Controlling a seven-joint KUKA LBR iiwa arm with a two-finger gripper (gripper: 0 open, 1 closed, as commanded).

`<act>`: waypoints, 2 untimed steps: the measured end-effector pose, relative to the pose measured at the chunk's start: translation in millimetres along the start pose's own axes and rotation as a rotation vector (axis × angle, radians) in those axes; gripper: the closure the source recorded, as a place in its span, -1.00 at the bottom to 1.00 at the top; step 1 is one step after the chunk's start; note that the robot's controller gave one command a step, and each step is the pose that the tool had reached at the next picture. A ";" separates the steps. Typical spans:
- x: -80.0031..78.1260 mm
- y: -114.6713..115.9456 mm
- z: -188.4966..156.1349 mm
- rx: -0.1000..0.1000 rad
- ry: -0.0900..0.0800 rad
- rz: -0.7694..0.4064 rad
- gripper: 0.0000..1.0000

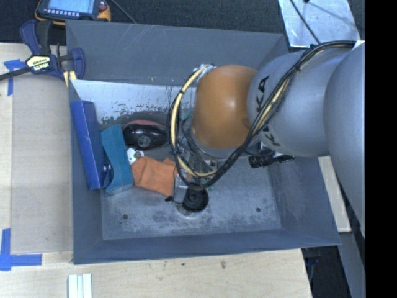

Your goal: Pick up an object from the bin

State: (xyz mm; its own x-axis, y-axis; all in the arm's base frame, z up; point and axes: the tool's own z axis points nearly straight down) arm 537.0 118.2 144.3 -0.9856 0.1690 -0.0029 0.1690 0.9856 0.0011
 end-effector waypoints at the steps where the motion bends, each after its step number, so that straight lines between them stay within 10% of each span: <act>1: -3.6 0.0 40.1 0.000 0.000 -0.026 -1.00; 2: -24.4 -1.6 52.7 0.000 0.000 0.129 1.00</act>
Offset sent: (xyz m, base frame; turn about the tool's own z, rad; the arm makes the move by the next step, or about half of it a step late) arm 0.0231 -0.0053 -0.0528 0.1293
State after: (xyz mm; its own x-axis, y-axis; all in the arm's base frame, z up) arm 561.0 112.6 91.7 -0.9557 0.2944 -0.0031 0.2943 0.9557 0.0015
